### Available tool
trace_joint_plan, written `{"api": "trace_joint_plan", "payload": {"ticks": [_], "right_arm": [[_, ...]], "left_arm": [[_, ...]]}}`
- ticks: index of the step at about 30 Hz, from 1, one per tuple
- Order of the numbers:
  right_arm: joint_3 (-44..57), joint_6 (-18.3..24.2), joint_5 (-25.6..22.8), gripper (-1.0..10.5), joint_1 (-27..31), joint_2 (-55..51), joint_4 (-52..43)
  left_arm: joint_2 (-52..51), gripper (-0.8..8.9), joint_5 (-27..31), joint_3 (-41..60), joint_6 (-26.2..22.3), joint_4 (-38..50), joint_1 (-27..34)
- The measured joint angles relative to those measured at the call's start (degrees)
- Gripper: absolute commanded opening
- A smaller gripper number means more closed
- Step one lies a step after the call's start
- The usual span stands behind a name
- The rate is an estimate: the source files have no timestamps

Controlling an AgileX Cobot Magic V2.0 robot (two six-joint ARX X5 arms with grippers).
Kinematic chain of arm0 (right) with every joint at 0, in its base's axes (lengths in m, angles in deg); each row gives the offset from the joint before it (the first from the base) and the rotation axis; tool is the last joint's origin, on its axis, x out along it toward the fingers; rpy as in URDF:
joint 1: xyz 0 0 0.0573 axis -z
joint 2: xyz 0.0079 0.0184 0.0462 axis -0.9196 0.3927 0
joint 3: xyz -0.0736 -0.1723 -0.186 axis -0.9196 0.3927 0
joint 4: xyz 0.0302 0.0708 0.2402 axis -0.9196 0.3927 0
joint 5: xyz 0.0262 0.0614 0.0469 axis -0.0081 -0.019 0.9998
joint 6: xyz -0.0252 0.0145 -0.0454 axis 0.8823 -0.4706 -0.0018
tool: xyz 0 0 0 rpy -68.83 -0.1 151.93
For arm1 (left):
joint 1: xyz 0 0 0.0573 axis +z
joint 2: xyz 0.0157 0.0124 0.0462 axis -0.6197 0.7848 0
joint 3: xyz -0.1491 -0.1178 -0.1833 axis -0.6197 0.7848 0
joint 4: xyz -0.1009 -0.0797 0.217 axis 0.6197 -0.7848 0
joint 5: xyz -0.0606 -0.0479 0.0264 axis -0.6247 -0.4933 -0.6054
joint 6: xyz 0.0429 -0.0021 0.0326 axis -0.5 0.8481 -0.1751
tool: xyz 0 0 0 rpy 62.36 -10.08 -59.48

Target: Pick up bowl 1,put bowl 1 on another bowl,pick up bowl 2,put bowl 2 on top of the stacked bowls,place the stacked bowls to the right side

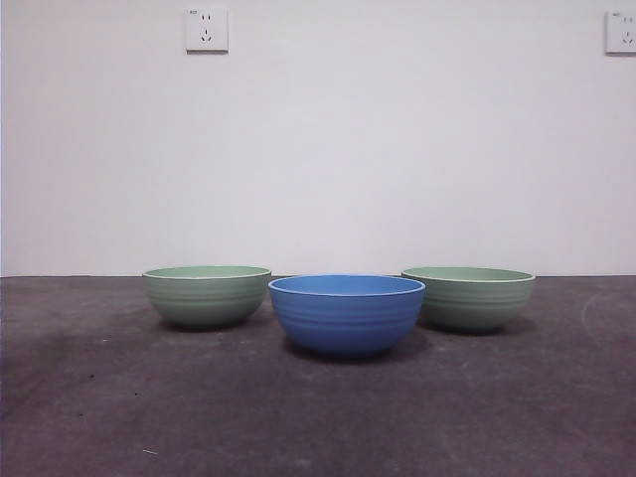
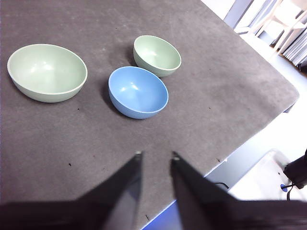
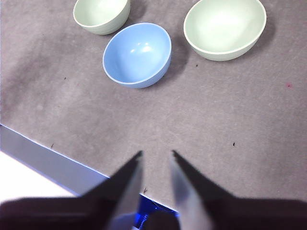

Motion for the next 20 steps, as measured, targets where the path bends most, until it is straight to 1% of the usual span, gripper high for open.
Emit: {"api": "trace_joint_plan", "payload": {"ticks": [1, 2, 4, 16, 20], "right_arm": [[0.00, -0.02, 0.02, 4.2, 0.00, 0.00, 0.00], [0.00, -0.09, 0.02, 4.7, 0.00, 0.00, 0.00], [0.00, -0.35, 0.02, 5.1, 0.00, 0.15, 0.00], [0.00, -2.05, 0.00, 5.1, 0.00, 3.48, -0.09], [0.00, -3.54, -0.15, 5.0, 0.00, 5.62, -2.49]], "left_arm": [[0.26, 5.97, 0.26, -0.33, 0.17, -0.26, 0.00], [0.55, 5.96, 0.55, -0.57, 0.37, -0.33, 0.00], [1.05, 5.96, 0.74, -0.81, 0.44, -0.59, 0.00], [2.47, 5.96, 1.16, -0.85, 0.61, -1.20, 0.00], [2.47, 5.96, 2.21, -0.85, 0.61, -1.20, 0.00]]}}
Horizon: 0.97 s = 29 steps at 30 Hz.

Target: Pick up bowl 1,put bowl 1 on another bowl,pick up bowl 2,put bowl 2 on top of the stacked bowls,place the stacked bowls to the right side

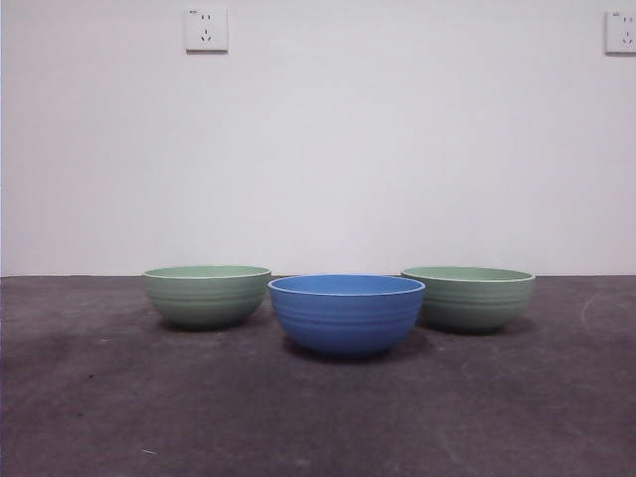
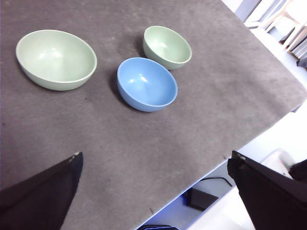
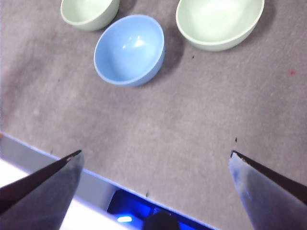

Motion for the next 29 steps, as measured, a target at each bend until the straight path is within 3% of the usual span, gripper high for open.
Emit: {"api": "trace_joint_plan", "payload": {"ticks": [11, 21, 29], "right_arm": [[-2.01, -7.28, -3.34, 5.0, 0.00, 18.69, -16.48], [-11.39, -8.15, -10.62, 5.0, 0.00, 41.09, -23.74], [-14.62, -10.16, -11.82, 4.9, 0.00, 53.16, -30.95]], "left_arm": [[0.00, 5.95, 0.85, 0.00, 0.02, 0.00, 0.00], [0.00, 5.95, 0.85, 0.00, 0.02, 0.00, 0.00], [0.00, 5.95, 0.85, 0.00, 0.02, -0.02, 0.00]]}}
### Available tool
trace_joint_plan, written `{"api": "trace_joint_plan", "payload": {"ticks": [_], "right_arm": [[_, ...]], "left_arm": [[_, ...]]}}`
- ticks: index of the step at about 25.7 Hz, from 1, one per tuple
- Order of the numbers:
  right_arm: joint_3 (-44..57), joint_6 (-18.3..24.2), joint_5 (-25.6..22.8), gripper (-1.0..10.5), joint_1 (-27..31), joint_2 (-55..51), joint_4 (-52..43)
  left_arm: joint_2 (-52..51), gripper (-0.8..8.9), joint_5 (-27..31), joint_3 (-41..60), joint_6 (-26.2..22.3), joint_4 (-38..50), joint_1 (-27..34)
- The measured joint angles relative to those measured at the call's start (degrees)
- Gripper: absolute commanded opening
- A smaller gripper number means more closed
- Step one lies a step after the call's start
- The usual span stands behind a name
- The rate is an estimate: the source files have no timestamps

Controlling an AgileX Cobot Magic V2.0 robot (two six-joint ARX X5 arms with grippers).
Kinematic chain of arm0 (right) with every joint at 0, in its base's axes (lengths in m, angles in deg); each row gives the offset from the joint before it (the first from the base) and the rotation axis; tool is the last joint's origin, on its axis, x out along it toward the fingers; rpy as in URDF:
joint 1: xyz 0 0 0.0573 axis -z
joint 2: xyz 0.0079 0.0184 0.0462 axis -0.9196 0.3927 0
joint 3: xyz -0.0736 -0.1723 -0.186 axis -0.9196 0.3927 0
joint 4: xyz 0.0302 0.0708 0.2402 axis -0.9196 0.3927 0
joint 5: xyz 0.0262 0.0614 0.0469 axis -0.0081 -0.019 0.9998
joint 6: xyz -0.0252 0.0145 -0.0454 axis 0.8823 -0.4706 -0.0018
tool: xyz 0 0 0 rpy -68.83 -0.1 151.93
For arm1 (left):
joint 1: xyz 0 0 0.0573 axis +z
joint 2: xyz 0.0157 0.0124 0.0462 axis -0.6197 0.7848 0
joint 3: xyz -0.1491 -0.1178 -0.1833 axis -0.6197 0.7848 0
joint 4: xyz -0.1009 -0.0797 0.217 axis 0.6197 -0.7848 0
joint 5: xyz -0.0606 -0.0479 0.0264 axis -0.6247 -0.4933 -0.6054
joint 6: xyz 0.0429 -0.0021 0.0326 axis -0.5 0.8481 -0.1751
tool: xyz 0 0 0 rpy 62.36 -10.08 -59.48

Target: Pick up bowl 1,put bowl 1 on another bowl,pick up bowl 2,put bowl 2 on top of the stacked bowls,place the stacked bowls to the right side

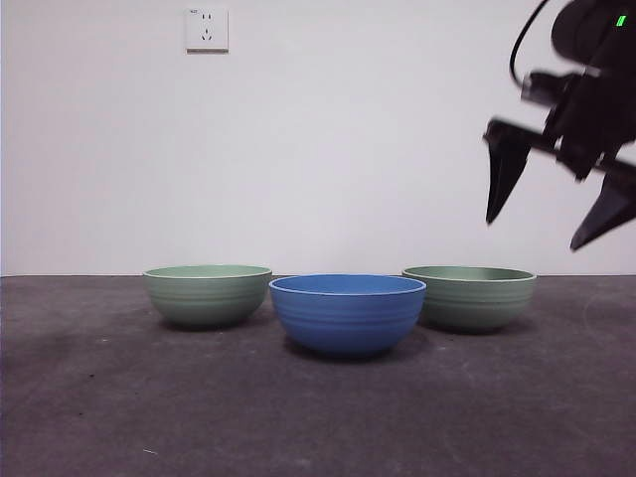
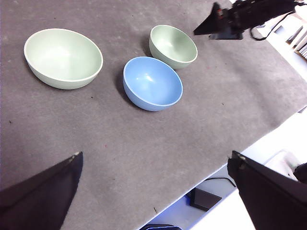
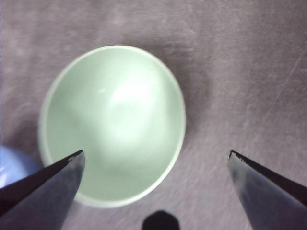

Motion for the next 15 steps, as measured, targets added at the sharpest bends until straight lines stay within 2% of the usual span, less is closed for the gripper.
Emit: {"api": "trace_joint_plan", "payload": {"ticks": [3, 6, 10, 13, 15], "right_arm": [[0.00, -0.37, -1.44, 4.3, 0.00, 2.91, -1.36], [0.00, -0.57, -1.73, 4.3, 0.00, 5.51, -2.47], [-0.02, -0.74, -1.73, 3.0, -0.02, 7.48, -4.04], [-0.02, -0.79, -1.75, 1.2, -0.07, 7.67, -5.44], [-0.02, -0.79, -1.75, 0.9, -0.11, 7.67, -5.68]], "left_arm": [[0.00, 5.95, 0.00, 0.00, 0.00, 0.02, 0.00], [0.00, 5.95, 0.00, 0.00, 0.00, 0.00, 0.00], [0.00, 5.95, 0.02, 0.00, 0.00, 0.02, 0.00], [0.00, 5.95, 0.02, 0.00, 0.00, 0.02, 0.00], [0.00, 5.95, 0.02, 0.00, 0.00, 0.02, 0.00]]}}
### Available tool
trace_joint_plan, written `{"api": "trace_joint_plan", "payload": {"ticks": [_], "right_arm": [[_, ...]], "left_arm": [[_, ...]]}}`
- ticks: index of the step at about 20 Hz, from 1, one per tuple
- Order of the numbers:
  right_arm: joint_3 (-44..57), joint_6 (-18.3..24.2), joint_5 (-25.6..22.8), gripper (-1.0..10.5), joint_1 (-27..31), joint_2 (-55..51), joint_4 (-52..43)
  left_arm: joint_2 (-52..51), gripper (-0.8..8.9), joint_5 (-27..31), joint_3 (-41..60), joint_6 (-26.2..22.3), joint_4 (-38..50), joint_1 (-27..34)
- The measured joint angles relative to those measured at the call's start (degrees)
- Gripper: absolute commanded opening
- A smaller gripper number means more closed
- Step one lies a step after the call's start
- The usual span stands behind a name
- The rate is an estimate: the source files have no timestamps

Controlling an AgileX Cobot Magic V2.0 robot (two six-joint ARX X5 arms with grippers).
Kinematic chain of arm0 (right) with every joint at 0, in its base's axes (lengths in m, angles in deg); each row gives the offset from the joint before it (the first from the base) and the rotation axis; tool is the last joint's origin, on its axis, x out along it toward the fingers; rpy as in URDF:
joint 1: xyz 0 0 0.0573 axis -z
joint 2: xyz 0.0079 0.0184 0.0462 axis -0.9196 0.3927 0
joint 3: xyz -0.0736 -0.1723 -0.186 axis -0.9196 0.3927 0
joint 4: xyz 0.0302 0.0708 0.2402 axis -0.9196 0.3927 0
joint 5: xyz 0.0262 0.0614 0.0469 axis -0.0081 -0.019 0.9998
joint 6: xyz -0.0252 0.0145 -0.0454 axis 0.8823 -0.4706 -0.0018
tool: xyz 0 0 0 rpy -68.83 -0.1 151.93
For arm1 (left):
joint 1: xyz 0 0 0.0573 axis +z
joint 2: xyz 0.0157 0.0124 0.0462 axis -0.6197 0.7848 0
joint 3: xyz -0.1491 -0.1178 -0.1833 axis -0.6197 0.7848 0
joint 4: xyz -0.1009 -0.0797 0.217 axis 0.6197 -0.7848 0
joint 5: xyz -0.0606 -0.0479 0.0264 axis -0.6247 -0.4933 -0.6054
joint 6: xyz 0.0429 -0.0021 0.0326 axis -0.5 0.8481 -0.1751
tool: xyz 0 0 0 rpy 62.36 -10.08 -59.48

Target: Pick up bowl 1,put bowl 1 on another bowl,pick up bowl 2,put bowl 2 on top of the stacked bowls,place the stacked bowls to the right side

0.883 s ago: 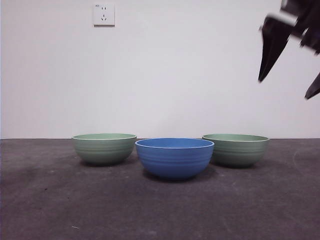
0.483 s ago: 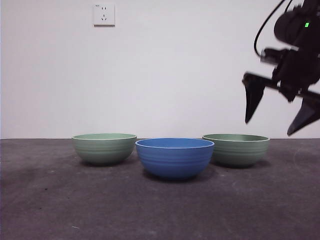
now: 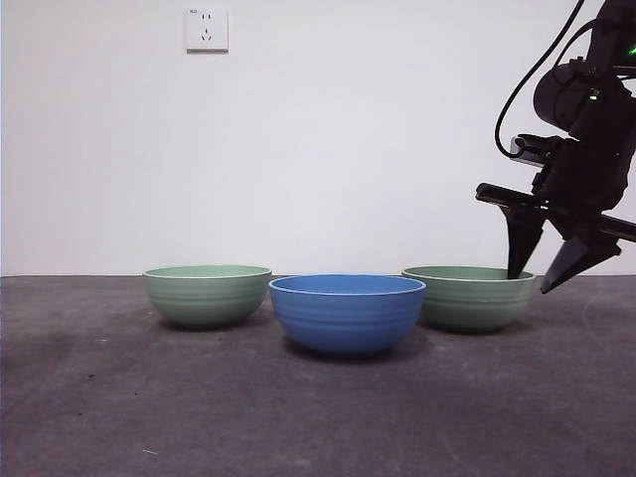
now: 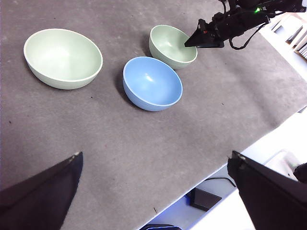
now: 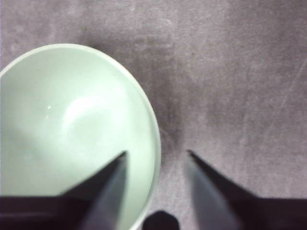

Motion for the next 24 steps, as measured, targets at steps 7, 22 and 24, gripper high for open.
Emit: {"api": "trace_joint_plan", "payload": {"ticks": [7, 22, 24], "right_arm": [[0.00, 0.50, -0.02, -0.1, 0.00, 0.00, 0.00], [-0.55, 1.57, 3.21, -0.1, -7.63, -16.76, 5.86], [-0.48, 1.57, 3.15, -0.1, -10.38, -15.96, 6.54]], "left_arm": [[0.00, 5.95, 0.00, 0.00, 0.00, 0.00, 0.00], [0.00, 5.95, 0.00, 0.00, 0.00, 0.00, 0.00], [0.00, 5.95, 0.00, 0.00, 0.00, 0.00, 0.00]]}}
